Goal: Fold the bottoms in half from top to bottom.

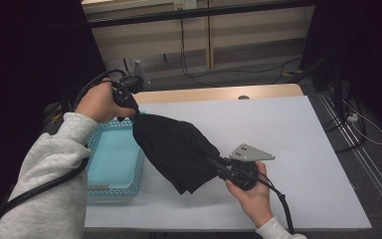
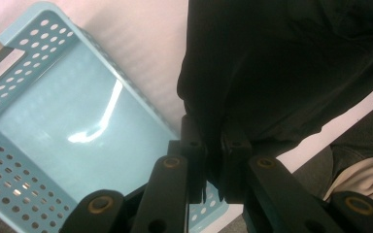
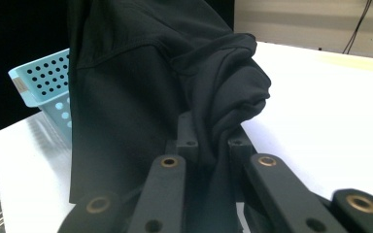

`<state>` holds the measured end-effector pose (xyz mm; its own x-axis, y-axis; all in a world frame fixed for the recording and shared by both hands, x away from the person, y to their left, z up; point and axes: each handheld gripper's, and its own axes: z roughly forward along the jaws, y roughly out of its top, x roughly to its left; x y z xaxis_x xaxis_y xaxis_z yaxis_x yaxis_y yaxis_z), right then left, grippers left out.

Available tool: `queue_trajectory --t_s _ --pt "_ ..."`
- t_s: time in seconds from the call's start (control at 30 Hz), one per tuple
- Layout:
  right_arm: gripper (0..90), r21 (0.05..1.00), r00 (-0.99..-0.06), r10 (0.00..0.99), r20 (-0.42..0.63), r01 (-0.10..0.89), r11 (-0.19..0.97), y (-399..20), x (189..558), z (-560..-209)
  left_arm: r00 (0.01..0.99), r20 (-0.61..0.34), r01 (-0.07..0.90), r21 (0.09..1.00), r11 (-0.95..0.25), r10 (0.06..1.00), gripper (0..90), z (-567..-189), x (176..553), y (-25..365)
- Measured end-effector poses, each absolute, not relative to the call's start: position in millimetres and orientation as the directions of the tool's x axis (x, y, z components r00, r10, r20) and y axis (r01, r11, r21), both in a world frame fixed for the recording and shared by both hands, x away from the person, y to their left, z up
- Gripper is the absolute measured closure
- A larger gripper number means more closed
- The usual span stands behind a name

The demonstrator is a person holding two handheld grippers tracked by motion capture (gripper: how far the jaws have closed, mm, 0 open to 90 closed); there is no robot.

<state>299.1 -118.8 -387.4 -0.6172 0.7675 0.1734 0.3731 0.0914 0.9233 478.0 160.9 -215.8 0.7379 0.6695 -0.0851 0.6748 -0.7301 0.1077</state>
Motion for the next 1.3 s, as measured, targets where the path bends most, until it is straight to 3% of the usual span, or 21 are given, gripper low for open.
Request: queue_trajectory --t_s 1.3 --pt "82.5 0.951 -0.67 0.722 0.173 0.305 0.055 -66.1 309.1 -375.5 0.709 -0.022 0.704 0.076 -0.706 0.705 83.3 -195.0 489.5 206.7"
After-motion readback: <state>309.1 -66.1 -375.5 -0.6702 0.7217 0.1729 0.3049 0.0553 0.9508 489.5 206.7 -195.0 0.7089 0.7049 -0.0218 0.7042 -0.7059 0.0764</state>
